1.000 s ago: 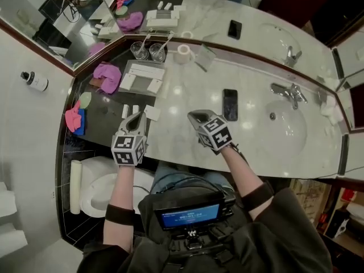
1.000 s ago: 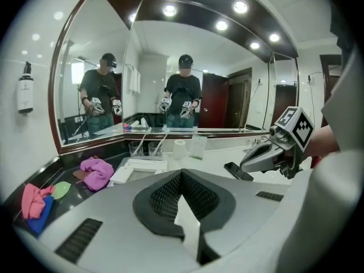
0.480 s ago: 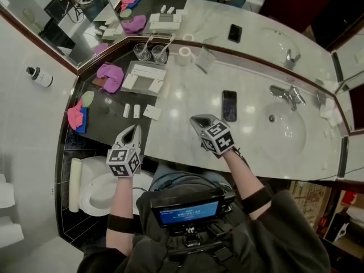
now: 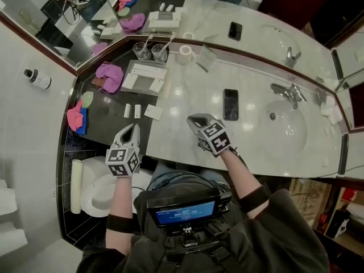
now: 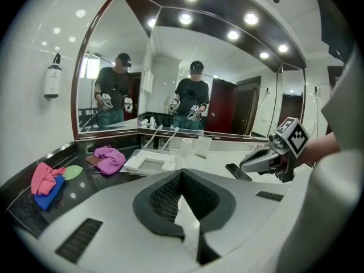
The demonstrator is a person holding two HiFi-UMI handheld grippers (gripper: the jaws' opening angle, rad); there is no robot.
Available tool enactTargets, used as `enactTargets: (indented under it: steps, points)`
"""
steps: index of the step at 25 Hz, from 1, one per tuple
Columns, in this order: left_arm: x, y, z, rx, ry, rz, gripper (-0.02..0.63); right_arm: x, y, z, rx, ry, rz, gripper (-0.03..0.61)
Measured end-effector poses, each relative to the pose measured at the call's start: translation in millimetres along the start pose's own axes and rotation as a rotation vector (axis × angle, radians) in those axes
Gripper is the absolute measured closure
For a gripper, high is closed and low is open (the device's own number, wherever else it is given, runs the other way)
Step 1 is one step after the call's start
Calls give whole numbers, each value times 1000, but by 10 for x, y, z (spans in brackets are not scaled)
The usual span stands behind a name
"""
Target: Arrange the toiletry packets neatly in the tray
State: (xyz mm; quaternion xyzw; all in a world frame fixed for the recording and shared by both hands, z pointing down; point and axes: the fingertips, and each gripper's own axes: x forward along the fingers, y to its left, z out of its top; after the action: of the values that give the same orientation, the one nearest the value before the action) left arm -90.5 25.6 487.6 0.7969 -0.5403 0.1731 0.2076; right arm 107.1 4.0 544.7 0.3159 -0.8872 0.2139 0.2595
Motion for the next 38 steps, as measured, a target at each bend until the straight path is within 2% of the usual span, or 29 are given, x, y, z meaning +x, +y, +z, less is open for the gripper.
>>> enactTargets:
  steps: [3, 7, 12, 17, 25, 35, 38]
  points:
    - [16, 63, -5, 7, 7, -1, 614, 96, 102, 87, -37, 18, 5, 529]
    - [56, 186, -21, 1, 22, -3, 614, 362, 281, 132, -134, 72, 53, 387]
    - [168, 380, -83, -15, 48, -12, 614, 806, 459, 94, -275, 171, 89, 260]
    - [275, 535, -126, -32, 63, -32, 614, 1284, 543, -30, -324, 275, 113, 173]
    - [466, 822, -159, -47, 74, -59, 614, 1968, 500, -245, -362, 435, 136, 158]
    - [530, 1097, -190, -76, 67, -61, 613, 2375, 432, -487, -377, 567, 153, 161]
    - [475, 1171, -229, -87, 65, -48, 614, 2410, 422, -594, -372, 618, 159, 216]
